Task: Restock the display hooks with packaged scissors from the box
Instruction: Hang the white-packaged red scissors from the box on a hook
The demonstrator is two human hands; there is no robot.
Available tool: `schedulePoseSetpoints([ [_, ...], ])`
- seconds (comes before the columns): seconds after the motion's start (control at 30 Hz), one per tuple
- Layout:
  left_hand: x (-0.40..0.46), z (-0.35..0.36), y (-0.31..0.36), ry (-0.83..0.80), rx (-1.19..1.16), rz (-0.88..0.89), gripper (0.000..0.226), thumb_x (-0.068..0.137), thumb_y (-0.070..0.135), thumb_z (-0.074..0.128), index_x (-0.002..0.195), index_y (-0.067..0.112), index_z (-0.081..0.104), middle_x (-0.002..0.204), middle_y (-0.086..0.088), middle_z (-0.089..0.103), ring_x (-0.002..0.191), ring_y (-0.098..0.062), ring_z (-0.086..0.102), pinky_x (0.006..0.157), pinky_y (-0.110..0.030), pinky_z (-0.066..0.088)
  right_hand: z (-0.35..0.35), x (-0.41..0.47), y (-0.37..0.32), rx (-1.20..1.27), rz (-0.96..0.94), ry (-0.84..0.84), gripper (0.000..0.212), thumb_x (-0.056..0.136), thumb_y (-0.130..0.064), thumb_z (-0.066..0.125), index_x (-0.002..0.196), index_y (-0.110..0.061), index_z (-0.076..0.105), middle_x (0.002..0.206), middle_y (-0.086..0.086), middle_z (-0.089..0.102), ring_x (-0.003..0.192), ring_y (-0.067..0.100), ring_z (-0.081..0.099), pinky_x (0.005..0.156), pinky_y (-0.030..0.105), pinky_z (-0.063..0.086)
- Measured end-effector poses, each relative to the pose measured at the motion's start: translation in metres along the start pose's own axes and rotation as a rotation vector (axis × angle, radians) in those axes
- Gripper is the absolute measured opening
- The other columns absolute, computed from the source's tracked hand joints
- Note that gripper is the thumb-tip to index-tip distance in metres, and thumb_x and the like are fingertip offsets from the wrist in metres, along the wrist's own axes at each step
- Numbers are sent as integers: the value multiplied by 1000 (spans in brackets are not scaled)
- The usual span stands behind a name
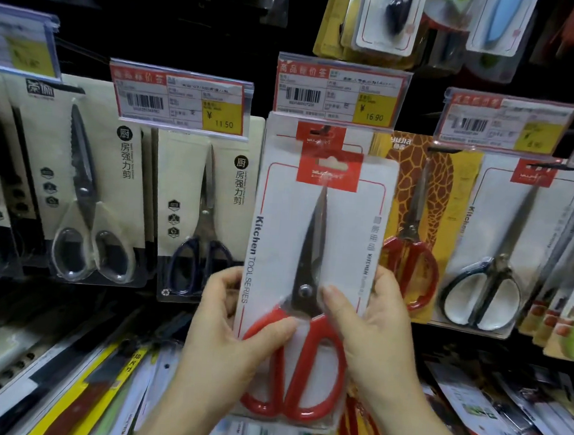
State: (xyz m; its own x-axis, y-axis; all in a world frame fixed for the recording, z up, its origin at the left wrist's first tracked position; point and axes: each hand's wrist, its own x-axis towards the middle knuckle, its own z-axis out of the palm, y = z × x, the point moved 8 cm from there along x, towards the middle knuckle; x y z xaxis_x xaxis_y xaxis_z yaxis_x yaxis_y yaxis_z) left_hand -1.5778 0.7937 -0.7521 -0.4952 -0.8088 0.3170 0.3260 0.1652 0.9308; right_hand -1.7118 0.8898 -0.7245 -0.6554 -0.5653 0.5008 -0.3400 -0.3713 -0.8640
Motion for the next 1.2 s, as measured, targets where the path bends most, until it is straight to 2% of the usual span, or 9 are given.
schedulePoseSetpoints([
  [0.1,5,8,10,17,-16,65,50,58,12,74,104,22,56,92,6,74,82,-6,71,72,-21,56,-4,11,-16,-28,-75,-9,29,84,-10,66,99,-30,53,108,-4,67,104,10,64,85,20,52],
  [0.3,22,14,18,70,-17,96,43,71,3,77,102,26,57,92,-1,74,85,-15,71,76,-33,58,-1,35,-34,-164,-120,-25,32,86,-12,63,107,-28,46,112,-4,61,105,9,59,74,2,47],
  [0.4,31,16,13,55,-6,92,40,75,3,73,102,28,56,92,7,73,88,-11,71,83,-35,56,-2,44,-28,-207,-114,2,31,86,-12,63,110,-23,46,110,0,61,102,12,59,70,2,46],
  [0.53,38,15,2,47,46,98,42,75,14,76,109,31,58,108,2,71,100,-16,68,92,-42,53,1,51,-14,-205,-66,11,30,86,-13,63,112,-21,49,110,1,62,101,13,60,72,11,50],
  [0.63,47,13,0,92,132,146,38,77,17,74,109,30,59,107,7,71,99,-8,67,92,-33,51,4,57,-7,-237,-39,42,26,88,-16,62,110,-22,49,106,-5,62,95,8,60,67,8,49],
  [0.77,61,9,-3,178,378,162,56,81,31,71,131,19,51,122,4,64,115,-13,59,103,-36,44,6,61,-3,-386,-27,102,21,89,-22,60,108,-22,51,93,-14,54,81,-2,52,56,-5,38],
  [0.93,77,8,-3,257,622,142,72,82,41,66,143,17,38,130,-10,59,123,-27,52,103,-37,41,12,74,2,-550,-8,149,36,90,-28,58,121,-11,48,119,5,58,112,21,55,79,19,40],
  [1.03,83,11,-7,259,687,103,72,82,42,66,143,18,37,125,-15,61,120,-33,53,100,-39,43,11,80,8,-617,29,147,42,91,-33,57,123,-9,45,125,10,57,116,27,55,89,29,45],
  [1.2,91,15,-9,249,774,102,70,83,42,65,142,17,37,121,-17,63,114,-37,55,95,-40,45,11,86,8,-674,78,108,45,93,-35,53,127,-7,42,131,14,52,123,30,48,99,37,41],
])
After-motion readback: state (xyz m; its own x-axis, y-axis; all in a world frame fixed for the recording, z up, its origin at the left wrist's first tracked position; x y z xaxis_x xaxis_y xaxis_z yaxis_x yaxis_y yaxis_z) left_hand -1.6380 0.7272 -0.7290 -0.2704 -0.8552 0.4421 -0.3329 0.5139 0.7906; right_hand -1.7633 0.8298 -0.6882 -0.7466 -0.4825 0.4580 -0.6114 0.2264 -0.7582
